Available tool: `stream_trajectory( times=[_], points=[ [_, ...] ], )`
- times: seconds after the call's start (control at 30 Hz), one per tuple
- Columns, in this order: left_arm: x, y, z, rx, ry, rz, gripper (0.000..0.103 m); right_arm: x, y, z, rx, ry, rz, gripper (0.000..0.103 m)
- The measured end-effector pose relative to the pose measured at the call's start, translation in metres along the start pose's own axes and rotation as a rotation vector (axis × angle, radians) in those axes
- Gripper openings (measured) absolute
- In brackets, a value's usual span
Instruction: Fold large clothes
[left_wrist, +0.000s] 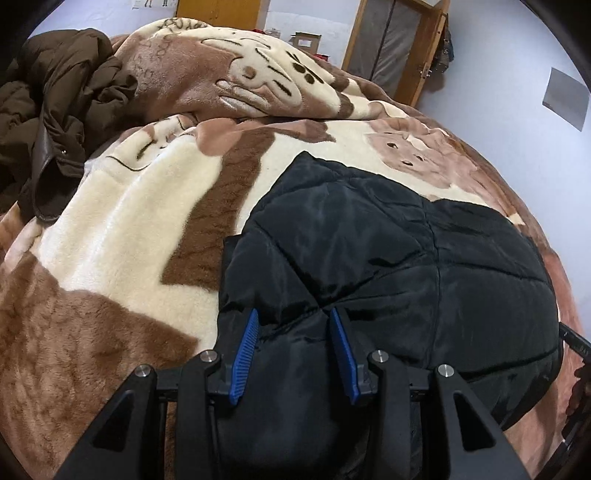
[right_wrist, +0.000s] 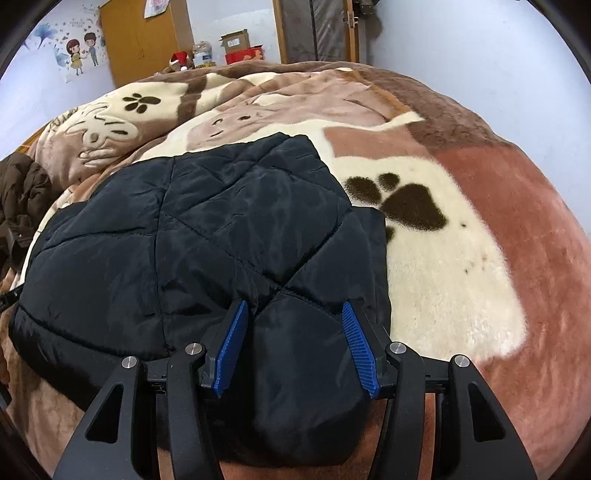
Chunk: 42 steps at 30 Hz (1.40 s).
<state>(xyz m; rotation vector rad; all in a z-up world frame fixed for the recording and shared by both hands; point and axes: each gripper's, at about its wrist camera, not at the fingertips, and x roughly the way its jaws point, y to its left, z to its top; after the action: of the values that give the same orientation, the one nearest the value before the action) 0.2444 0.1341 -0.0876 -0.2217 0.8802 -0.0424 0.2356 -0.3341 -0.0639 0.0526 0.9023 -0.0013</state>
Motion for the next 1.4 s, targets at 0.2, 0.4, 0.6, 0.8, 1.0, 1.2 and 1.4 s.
stream_trajectory(
  times=[0.2, 0.4, 0.6, 0.8, 1.0, 1.2, 1.4],
  points=[
    [-0.036, 0.006, -0.001, -0.019, -0.069, -0.005, 0.042, -0.031, -0.006, -0.003, 0.019, -0.042, 0.025, 0.054],
    [-0.024, 0.022, -0.002, -0.041, -0.029, 0.027, 0.042, -0.016, -0.017, -0.013, 0.063, 0.002, 0.017, 0.058],
    [0.014, 0.034, 0.003, -0.092, 0.036, -0.012, 0.048, 0.01, -0.031, -0.01, 0.119, 0.06, 0.067, 0.069],
    [0.031, 0.024, 0.011, -0.057, 0.044, 0.003, 0.049, 0.027, -0.035, -0.002, 0.124, 0.084, 0.087, 0.073],
    [0.032, 0.024, 0.011, -0.055, 0.045, 0.017, 0.053, 0.035, -0.042, -0.001, 0.161, 0.104, 0.129, 0.076],
    [0.041, 0.028, 0.012, -0.061, 0.067, 0.013, 0.062, 0.043, -0.046, 0.0, 0.169, 0.124, 0.165, 0.078],
    [0.056, 0.03, 0.015, -0.078, 0.091, -0.017, 0.069, 0.061, -0.056, 0.004, 0.217, 0.142, 0.208, 0.089]
  ],
)
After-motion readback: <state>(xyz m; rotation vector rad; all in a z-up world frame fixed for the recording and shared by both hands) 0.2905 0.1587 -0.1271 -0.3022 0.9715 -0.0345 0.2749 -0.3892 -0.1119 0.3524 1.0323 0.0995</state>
